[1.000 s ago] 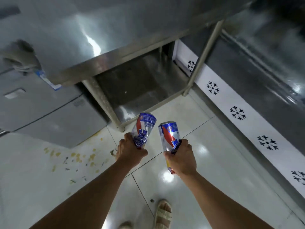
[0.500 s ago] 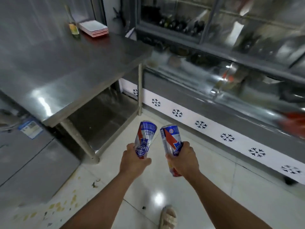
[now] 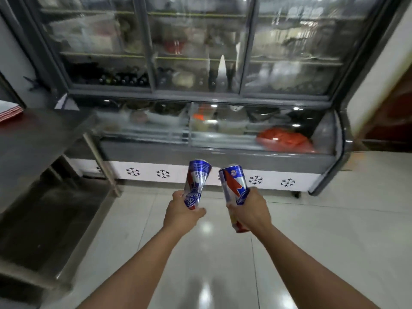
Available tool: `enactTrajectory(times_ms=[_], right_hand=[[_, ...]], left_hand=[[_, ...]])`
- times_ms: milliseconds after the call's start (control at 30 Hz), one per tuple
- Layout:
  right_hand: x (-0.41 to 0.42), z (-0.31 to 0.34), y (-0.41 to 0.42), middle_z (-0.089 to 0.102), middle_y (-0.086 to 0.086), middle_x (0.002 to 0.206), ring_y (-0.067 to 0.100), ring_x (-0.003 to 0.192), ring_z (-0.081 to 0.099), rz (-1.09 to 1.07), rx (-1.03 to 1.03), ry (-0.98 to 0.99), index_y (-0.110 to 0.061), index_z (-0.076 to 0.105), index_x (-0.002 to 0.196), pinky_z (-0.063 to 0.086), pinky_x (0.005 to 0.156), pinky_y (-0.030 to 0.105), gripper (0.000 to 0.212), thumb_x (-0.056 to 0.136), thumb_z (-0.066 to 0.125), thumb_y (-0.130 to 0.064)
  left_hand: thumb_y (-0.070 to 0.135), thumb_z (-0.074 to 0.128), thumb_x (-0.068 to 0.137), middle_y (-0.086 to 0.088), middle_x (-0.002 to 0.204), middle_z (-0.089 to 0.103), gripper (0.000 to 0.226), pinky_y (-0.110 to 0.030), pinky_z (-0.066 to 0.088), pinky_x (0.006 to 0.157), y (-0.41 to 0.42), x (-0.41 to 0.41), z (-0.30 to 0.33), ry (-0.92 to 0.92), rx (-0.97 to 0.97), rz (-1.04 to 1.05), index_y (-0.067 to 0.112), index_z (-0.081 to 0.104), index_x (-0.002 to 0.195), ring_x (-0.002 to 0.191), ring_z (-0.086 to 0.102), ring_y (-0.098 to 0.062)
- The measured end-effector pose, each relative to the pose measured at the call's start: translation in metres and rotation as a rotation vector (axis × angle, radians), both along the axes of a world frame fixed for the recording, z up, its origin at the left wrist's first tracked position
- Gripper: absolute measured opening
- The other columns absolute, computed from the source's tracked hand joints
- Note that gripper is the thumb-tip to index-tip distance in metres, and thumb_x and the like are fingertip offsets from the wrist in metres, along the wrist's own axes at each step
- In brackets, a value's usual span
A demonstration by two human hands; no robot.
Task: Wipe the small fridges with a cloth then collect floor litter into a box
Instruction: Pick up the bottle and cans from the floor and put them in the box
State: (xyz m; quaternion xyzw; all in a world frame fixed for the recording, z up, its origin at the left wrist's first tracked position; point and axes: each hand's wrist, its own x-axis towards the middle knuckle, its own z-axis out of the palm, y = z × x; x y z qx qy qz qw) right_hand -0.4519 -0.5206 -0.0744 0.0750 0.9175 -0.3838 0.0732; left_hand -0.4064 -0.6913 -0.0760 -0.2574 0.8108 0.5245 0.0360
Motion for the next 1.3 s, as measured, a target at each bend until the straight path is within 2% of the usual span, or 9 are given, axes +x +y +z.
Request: enactTrajectory(times_ms=[133, 333, 533, 633, 767, 1000, 1200, 1233, 1300], right_hand=[[-0.012, 0.016, 0.105, 0.058, 0.006, 0.114, 0.021, 0.096, 0.059, -0.094, -0.005, 0.014, -0.012, 0.041, 0.120, 0.046, 0.071, 0.028, 0.061, 0.076, 0.074, -0.039], [-0.022, 0.028, 0.261, 0.057, 0.008, 0.119, 0.024, 0.102, 0.060, -0.234, 0.023, 0.035, -0.011, 0.041, 0.122, 0.049, 0.077, 0.031, 0.063, 0.075, 0.074, -0.038], [-0.038, 0.028, 0.385, 0.055, 0.008, 0.122, 0.023, 0.104, 0.059, -0.406, 0.002, 0.016, -0.013, 0.039, 0.126, 0.050, 0.081, 0.034, 0.066, 0.076, 0.074, -0.038], [-0.054, 0.026, 0.440, 0.055, 0.007, 0.119, 0.022, 0.099, 0.059, -0.497, 0.005, 0.006, -0.014, 0.040, 0.124, 0.050, 0.079, 0.033, 0.065, 0.075, 0.074, -0.038], [-0.083, 0.025, 0.506, 0.055, 0.006, 0.118, 0.019, 0.095, 0.057, -0.595, 0.029, -0.008, -0.014, 0.039, 0.123, 0.048, 0.074, 0.031, 0.065, 0.075, 0.074, -0.041], [-0.148, 0.037, 0.605, 0.054, 0.007, 0.122, 0.024, 0.107, 0.058, -0.750, 0.034, -0.011, -0.013, 0.036, 0.128, 0.053, 0.084, 0.037, 0.069, 0.077, 0.072, -0.042], [-0.203, 0.038, 0.672, 0.054, 0.007, 0.121, 0.023, 0.104, 0.059, -0.813, 0.030, -0.028, -0.014, 0.036, 0.127, 0.053, 0.080, 0.034, 0.067, 0.077, 0.072, -0.041], [-0.215, 0.037, 0.685, 0.054, 0.007, 0.121, 0.022, 0.104, 0.059, -0.815, 0.031, -0.030, -0.014, 0.036, 0.128, 0.053, 0.080, 0.034, 0.067, 0.078, 0.072, -0.041], [-0.240, 0.036, 0.711, 0.054, 0.007, 0.122, 0.023, 0.105, 0.058, -0.812, 0.029, -0.033, -0.013, 0.036, 0.128, 0.053, 0.080, 0.034, 0.067, 0.078, 0.072, -0.040]], left_hand=[[0.024, 0.075, 0.071, -0.003, 0.099, 0.063, 0.059, -0.031, 0.056, 0.071, 0.099, -0.026, 0.010, 0.006, 0.018, -0.083, 0.021, 0.039, 0.117, 0.071, 0.064, -0.019], [0.024, 0.075, 0.070, -0.005, 0.095, 0.063, 0.054, -0.020, 0.045, 0.051, 0.248, -0.061, 0.018, 0.035, 0.058, -0.220, 0.022, 0.041, 0.112, 0.060, 0.060, -0.013], [0.027, 0.075, 0.069, -0.001, 0.088, 0.065, 0.054, -0.022, 0.050, 0.054, 0.375, -0.100, 0.020, -0.014, 0.063, -0.374, 0.028, 0.036, 0.106, 0.062, 0.065, -0.014], [0.025, 0.075, 0.068, -0.005, 0.084, 0.067, 0.055, -0.033, 0.058, 0.065, 0.430, -0.126, 0.019, -0.019, 0.066, -0.457, 0.027, 0.035, 0.107, 0.060, 0.062, -0.017], [0.022, 0.073, 0.067, -0.002, 0.069, 0.065, 0.052, -0.043, 0.058, 0.077, 0.497, -0.173, 0.018, 0.012, 0.079, -0.542, 0.024, 0.039, 0.106, 0.059, 0.060, -0.021], [0.023, 0.073, 0.069, 0.005, 0.075, 0.064, 0.049, -0.036, 0.058, 0.078, 0.602, -0.272, 0.023, 0.025, 0.079, -0.680, 0.025, 0.040, 0.106, 0.064, 0.065, -0.016], [0.020, 0.073, 0.070, 0.009, 0.062, 0.060, 0.041, -0.020, 0.052, 0.053, 0.675, -0.343, 0.024, 0.046, 0.047, -0.744, 0.023, 0.044, 0.100, 0.045, 0.059, -0.002], [0.019, 0.073, 0.070, 0.008, 0.063, 0.060, 0.042, -0.020, 0.053, 0.052, 0.688, -0.355, 0.024, 0.044, 0.050, -0.748, 0.022, 0.044, 0.101, 0.044, 0.058, -0.001], [0.019, 0.074, 0.070, 0.004, 0.069, 0.062, 0.047, -0.031, 0.059, 0.068, 0.715, -0.381, 0.022, 0.018, 0.064, -0.746, 0.022, 0.043, 0.105, 0.057, 0.064, -0.011]])
